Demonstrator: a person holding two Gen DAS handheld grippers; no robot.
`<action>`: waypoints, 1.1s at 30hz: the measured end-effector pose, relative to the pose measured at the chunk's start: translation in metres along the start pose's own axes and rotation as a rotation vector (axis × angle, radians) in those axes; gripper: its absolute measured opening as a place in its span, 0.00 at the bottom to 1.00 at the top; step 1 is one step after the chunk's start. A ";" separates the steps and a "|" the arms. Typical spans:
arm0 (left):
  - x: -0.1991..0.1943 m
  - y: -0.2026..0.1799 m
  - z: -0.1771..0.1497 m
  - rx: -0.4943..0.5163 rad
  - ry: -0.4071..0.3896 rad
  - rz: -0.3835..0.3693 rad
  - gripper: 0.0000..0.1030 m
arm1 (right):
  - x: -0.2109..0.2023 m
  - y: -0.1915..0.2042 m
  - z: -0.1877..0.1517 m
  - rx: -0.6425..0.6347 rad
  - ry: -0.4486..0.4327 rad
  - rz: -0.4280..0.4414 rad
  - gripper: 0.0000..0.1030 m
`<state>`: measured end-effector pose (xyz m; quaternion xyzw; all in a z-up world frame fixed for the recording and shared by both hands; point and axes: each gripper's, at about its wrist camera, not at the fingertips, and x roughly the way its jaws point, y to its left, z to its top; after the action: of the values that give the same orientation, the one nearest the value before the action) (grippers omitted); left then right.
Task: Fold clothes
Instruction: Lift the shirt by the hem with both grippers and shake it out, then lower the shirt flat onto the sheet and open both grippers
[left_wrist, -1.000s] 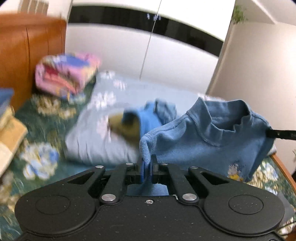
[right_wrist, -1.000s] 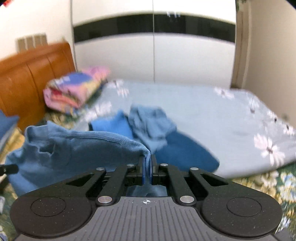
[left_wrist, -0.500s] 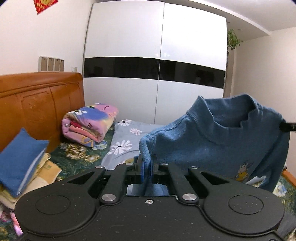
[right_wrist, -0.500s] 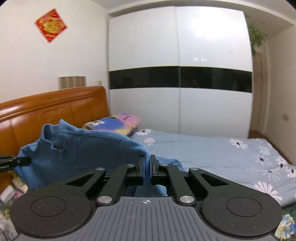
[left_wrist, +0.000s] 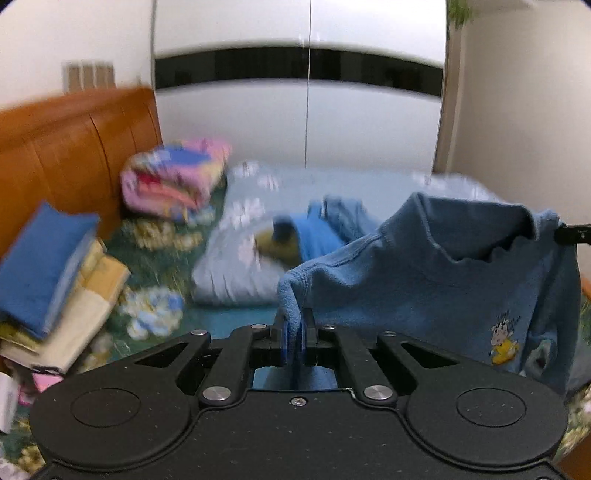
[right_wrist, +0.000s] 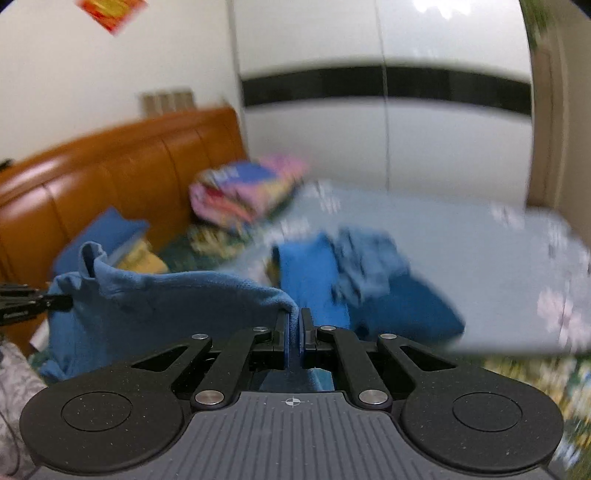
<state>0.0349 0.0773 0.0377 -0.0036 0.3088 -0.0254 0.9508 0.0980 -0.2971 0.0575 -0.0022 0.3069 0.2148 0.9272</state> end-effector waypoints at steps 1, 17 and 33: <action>0.030 0.006 -0.004 -0.004 0.040 -0.004 0.04 | 0.028 -0.003 -0.005 0.017 0.046 -0.020 0.03; 0.387 0.029 -0.061 0.089 0.368 -0.109 0.04 | 0.340 -0.058 -0.106 0.170 0.486 -0.339 0.03; 0.443 0.036 -0.070 0.019 0.406 -0.139 0.09 | 0.424 -0.090 -0.131 0.137 0.579 -0.357 0.06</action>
<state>0.3534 0.0912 -0.2794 -0.0106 0.4926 -0.0943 0.8650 0.3646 -0.2287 -0.3024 -0.0547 0.5658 0.0187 0.8225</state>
